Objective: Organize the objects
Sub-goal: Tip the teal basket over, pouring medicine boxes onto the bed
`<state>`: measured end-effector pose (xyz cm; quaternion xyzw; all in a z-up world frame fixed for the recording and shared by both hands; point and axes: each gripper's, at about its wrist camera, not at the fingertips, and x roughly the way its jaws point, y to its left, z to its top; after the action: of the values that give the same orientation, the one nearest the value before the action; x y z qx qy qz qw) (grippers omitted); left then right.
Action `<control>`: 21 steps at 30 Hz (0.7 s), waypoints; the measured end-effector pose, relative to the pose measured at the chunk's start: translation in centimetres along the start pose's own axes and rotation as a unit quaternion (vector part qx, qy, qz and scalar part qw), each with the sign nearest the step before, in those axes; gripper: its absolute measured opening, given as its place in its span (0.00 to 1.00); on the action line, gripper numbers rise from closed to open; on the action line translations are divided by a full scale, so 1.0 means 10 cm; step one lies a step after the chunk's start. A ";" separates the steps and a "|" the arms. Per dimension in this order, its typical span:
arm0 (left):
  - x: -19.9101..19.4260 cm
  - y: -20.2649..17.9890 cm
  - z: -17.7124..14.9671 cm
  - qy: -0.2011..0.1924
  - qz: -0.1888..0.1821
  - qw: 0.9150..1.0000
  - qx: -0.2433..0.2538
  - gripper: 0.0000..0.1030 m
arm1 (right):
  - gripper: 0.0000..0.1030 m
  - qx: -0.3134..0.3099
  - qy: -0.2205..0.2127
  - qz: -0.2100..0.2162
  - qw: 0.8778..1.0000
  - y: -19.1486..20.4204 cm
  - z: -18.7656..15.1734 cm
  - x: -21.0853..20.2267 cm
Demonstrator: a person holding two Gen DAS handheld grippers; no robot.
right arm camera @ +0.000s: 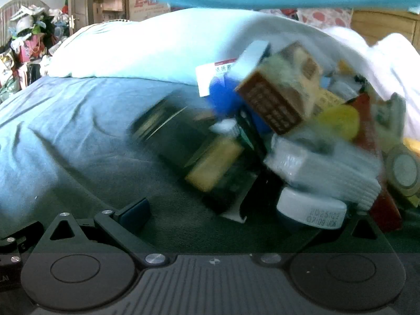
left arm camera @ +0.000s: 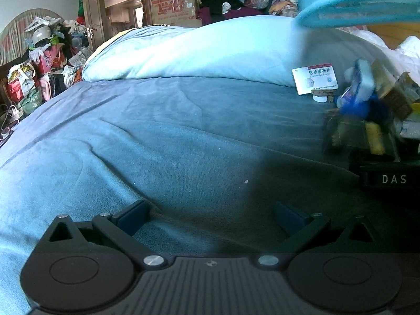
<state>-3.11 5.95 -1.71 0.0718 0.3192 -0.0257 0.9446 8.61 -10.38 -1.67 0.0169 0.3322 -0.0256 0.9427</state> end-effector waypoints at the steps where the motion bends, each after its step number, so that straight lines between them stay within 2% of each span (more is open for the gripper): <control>1: 0.00 0.00 0.00 0.000 0.000 1.000 -0.001 1.00 | 1.00 0.000 0.000 0.000 1.000 0.00 0.00 0.00; 21: 0.02 0.00 0.00 0.001 -0.002 1.000 -0.004 1.00 | 1.00 0.000 -0.002 -0.002 1.000 0.02 -0.03 -0.02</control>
<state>-2.92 5.94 -1.83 0.0677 0.3203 -0.0268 0.9445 8.29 -10.19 -1.83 0.0164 0.3307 -0.0278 0.9432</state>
